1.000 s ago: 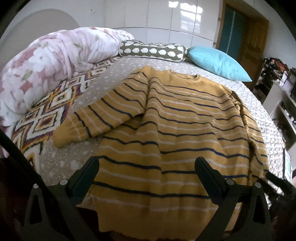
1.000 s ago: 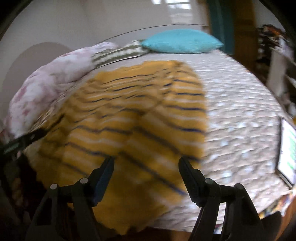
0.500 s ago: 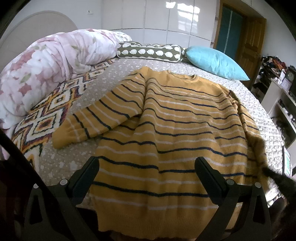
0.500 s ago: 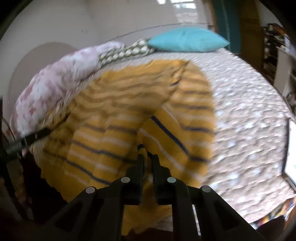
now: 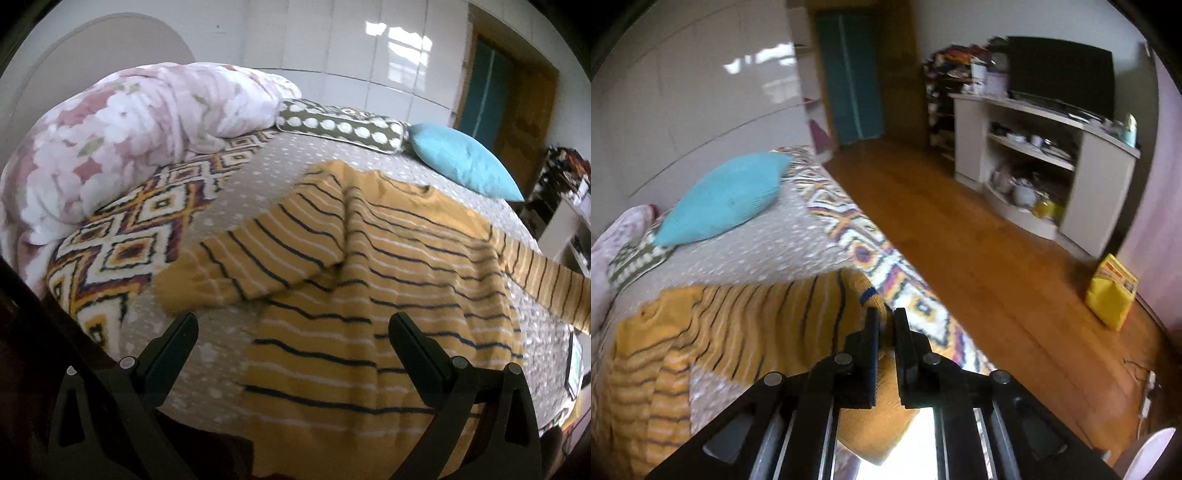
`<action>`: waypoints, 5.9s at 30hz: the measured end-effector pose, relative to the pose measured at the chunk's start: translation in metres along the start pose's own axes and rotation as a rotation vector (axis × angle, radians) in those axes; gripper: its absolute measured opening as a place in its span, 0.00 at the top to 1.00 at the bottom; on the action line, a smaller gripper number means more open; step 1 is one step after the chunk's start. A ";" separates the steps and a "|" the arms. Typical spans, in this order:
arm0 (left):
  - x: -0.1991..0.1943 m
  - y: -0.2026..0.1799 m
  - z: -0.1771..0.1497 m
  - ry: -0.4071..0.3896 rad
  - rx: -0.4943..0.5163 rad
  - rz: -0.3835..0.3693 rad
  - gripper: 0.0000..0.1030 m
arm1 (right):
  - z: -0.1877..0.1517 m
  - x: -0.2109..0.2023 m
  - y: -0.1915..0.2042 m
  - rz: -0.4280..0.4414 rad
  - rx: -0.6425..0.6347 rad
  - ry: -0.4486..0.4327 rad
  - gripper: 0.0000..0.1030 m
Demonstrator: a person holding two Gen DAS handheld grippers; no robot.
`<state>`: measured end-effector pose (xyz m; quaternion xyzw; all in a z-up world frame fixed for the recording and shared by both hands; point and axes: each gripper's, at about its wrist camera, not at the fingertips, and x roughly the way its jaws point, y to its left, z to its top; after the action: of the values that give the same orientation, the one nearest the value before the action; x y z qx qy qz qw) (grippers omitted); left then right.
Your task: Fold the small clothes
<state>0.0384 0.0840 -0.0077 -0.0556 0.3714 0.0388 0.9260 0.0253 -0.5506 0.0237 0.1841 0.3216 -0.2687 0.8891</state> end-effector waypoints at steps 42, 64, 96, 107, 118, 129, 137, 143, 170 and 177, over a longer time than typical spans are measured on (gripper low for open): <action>-0.021 0.237 -0.027 -0.103 -0.352 0.314 0.01 | -0.289 -0.095 0.554 1.006 -1.103 0.352 0.42; -0.034 0.227 -0.018 -0.154 -0.324 0.306 0.01 | -0.246 -0.194 0.657 1.230 -0.796 0.205 0.90; 0.081 0.065 0.020 0.115 -0.065 -0.129 0.07 | -0.134 0.085 0.212 0.509 -0.170 0.404 0.68; 0.114 0.017 0.003 0.251 -0.018 -0.247 0.41 | -0.213 0.065 0.188 0.812 -0.038 0.494 0.66; 0.087 0.023 -0.020 0.232 -0.040 -0.368 0.51 | -0.259 0.037 0.193 0.973 -0.049 0.540 0.66; 0.069 0.043 -0.040 0.251 -0.107 -0.477 0.66 | -0.293 0.015 0.192 1.051 -0.046 0.619 0.66; 0.058 0.030 -0.063 0.283 -0.063 -0.523 0.61 | -0.332 0.009 0.196 1.075 -0.055 0.719 0.66; 0.058 0.029 -0.068 0.289 -0.076 -0.520 0.61 | -0.332 0.002 0.205 1.049 -0.099 0.710 0.66; 0.010 0.025 0.004 0.133 -0.084 -0.422 0.93 | -0.245 -0.070 0.197 1.044 -0.308 0.417 0.94; 0.090 -0.034 0.134 0.068 -0.069 -0.335 0.93 | -0.140 -0.035 0.269 0.929 -0.320 0.204 0.94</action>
<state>0.1984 0.0707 0.0285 -0.1495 0.3865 -0.1051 0.9040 0.0967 -0.2561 -0.0122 0.1948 0.3278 0.2277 0.8960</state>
